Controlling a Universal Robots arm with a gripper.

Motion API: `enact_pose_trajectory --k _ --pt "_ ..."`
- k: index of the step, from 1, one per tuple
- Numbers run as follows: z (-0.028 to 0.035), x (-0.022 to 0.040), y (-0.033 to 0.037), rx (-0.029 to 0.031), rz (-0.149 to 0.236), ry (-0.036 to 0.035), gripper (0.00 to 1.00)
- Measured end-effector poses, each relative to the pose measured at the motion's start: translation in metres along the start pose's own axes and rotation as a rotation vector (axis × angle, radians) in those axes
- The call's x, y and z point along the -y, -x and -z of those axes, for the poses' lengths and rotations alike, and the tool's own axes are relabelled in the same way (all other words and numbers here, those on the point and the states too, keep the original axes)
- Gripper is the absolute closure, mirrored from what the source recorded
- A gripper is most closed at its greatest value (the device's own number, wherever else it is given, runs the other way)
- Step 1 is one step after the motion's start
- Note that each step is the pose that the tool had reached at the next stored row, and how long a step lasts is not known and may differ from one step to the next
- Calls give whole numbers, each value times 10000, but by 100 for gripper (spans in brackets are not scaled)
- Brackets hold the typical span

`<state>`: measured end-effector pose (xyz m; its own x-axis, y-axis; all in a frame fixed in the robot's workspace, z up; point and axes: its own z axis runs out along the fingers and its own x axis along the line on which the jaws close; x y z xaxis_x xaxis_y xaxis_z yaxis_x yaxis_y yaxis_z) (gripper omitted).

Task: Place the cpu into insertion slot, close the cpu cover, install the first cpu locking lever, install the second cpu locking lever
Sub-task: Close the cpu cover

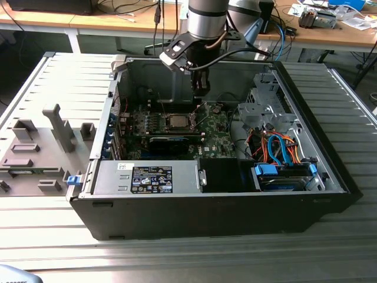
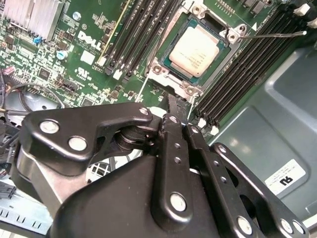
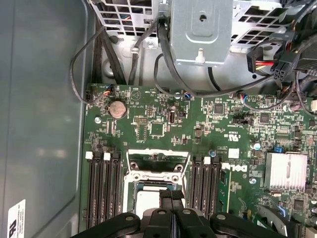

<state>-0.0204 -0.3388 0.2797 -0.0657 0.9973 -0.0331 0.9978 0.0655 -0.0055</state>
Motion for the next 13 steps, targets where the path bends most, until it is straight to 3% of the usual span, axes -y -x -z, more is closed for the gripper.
enact_pose_trajectory --k 13 --pt "0 -111 7 0 0 0 89"
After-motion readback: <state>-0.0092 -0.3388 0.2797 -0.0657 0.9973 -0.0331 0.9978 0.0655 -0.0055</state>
